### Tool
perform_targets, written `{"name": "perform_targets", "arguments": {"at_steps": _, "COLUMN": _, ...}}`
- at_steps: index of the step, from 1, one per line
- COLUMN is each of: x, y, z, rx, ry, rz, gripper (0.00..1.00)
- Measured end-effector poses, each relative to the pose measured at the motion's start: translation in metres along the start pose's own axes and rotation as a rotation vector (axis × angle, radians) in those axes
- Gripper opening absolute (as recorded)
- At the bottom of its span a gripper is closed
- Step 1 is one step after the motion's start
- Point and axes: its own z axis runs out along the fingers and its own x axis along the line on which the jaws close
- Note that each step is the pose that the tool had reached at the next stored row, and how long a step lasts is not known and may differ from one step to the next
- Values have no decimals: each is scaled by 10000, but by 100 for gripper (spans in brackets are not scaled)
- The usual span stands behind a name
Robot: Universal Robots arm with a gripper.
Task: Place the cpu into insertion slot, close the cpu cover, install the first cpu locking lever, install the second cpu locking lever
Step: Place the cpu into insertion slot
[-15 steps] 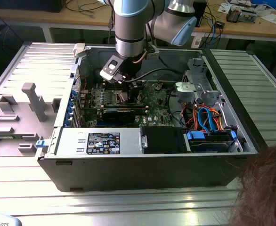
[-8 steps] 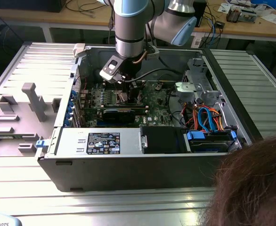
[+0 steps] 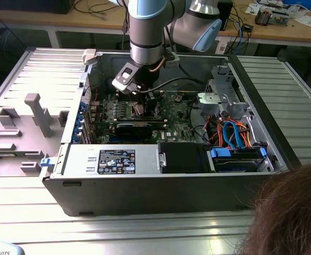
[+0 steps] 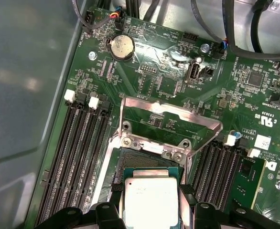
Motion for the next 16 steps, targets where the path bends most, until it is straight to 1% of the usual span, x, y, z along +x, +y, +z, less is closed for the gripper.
{"name": "perform_targets", "arguments": {"at_steps": 3, "x": 0, "y": 0, "z": 2, "rx": 2, "ry": -5, "rz": 29, "gripper": 54}}
{"name": "perform_targets", "arguments": {"at_steps": 4, "x": 0, "y": 0, "z": 6, "rx": 5, "ry": -14, "rz": 101, "gripper": 54}}
{"name": "perform_targets", "arguments": {"at_steps": 5, "x": 0, "y": 0, "z": 14, "rx": 15, "ry": -43, "rz": 213, "gripper": 54}}
{"name": "perform_targets", "arguments": {"at_steps": 6, "x": 0, "y": 0, "z": 19, "rx": 16, "ry": -44, "rz": 273, "gripper": 54}}
{"name": "perform_targets", "arguments": {"at_steps": 16, "x": 0, "y": 0, "z": 27, "rx": 19, "ry": -48, "rz": 395, "gripper": 54}}
